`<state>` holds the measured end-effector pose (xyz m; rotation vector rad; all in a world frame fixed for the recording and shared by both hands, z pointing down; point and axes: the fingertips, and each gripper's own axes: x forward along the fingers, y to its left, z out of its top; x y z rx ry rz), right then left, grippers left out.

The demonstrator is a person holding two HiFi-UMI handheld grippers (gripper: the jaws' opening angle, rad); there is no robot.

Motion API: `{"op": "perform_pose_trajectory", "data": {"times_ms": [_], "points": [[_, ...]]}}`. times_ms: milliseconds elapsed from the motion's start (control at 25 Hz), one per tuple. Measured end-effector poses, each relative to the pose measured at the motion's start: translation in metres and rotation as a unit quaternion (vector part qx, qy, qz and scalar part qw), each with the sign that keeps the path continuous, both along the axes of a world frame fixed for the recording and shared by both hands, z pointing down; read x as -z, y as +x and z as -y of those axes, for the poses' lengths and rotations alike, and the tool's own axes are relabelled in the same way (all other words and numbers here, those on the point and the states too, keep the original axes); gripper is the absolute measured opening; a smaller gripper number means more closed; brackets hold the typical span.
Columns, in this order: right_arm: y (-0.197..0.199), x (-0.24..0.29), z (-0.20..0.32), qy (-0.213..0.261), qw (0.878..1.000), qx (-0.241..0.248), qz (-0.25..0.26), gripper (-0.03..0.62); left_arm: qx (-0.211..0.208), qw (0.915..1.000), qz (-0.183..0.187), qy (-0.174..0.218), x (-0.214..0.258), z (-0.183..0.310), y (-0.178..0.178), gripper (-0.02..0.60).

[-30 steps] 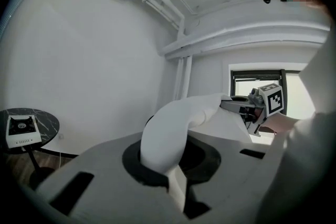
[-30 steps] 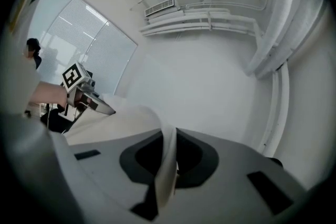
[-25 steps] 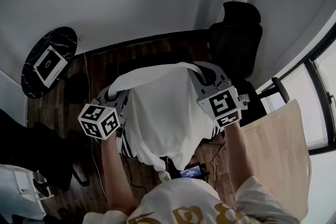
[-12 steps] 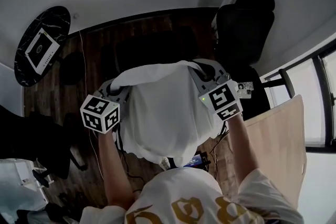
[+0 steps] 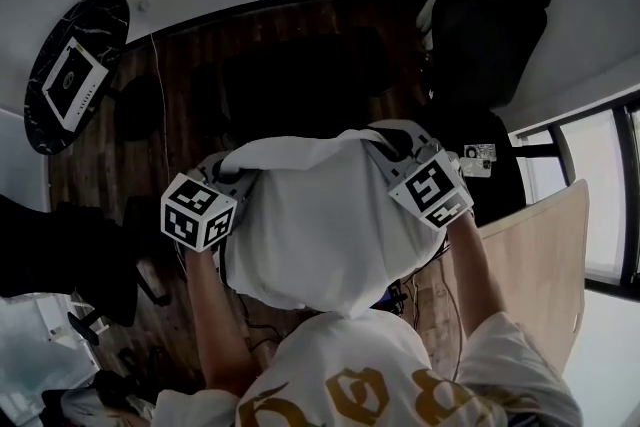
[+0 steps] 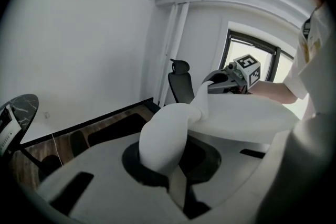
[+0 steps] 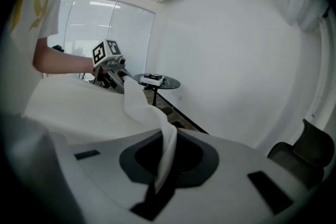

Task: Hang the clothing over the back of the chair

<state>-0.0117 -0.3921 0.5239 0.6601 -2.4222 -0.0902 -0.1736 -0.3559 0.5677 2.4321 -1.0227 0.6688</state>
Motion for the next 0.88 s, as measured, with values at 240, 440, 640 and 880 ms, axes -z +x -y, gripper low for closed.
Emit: {"op": "perform_pose_trajectory", "data": {"times_ms": [240,440,640,880], "points": [[0.007,-0.031,-0.001,-0.059,0.998,0.02,-0.003,0.043,-0.039,0.9983,0.02,-0.039,-0.027,-0.002,0.015,0.034],[0.006,-0.058,-0.014,-0.095,0.993,0.057,-0.028,0.038,-0.077,0.9936,0.038,-0.074,-0.049,-0.011,0.025,0.034],[0.003,-0.073,-0.022,-0.125,0.988,0.087,-0.039,0.037,-0.113,0.9859,0.076,-0.097,-0.069,-0.021,0.033,0.034],[0.004,-0.097,-0.032,-0.183,0.974,0.128,-0.048,0.038,-0.15,0.9751,0.1,-0.129,-0.085,-0.032,0.039,0.034]]}}
